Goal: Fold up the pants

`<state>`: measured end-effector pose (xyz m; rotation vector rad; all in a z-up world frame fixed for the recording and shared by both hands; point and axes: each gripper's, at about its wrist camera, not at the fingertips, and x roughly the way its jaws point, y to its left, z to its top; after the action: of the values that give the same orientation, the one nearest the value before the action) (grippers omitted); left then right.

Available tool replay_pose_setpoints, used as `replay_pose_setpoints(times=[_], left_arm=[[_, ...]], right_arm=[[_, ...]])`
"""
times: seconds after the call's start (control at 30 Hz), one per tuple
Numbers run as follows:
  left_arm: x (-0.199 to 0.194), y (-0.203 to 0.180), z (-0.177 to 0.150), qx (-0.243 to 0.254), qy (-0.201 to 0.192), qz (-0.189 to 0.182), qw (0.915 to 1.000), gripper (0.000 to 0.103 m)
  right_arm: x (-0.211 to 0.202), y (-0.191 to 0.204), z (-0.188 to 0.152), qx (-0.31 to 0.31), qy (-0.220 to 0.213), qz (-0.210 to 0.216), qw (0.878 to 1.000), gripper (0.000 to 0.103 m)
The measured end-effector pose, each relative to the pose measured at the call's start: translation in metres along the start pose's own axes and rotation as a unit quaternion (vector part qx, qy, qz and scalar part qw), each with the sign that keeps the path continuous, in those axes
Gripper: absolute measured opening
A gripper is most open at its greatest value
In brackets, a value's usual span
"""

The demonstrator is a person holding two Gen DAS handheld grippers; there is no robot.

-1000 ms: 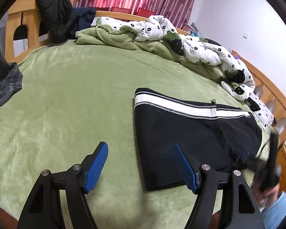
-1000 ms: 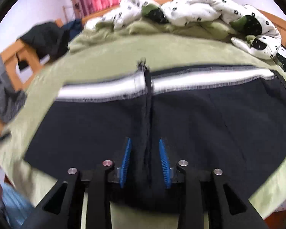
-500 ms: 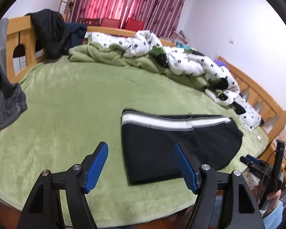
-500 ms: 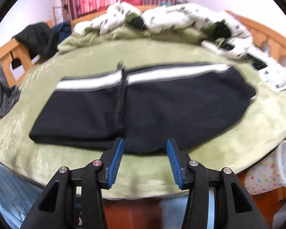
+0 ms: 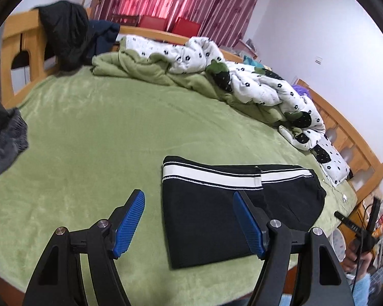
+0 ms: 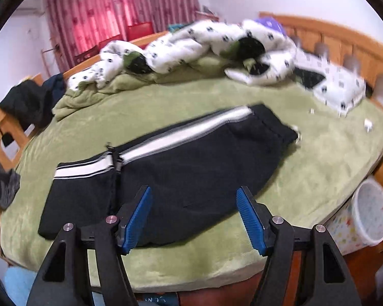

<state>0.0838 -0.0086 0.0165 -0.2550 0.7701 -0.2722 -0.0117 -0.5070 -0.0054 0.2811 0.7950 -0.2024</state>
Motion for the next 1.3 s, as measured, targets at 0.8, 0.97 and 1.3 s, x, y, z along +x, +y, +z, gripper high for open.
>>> replay_pose_setpoints(times=[0.8,0.97,1.3], left_arm=[[0.217,0.038,-0.038,-0.023,0.132,-0.079,0.9879,0.037],[0.209,0.028,-0.024,-0.031,0.113,-0.064,0.9910,0.011],[0.136,0.008,0.040,-0.047,0.033,-0.088,0.9945,0.009]], right_arm=[[0.213,-0.123,0.039,0.150,0.026,-0.050,0.987,0.058],[0.210,-0.109,0.052,0.131,0.014,-0.078,0.988,0.014],[0.109,0.003,0.123,0.045,-0.078,-0.072,0.993,0.012]])
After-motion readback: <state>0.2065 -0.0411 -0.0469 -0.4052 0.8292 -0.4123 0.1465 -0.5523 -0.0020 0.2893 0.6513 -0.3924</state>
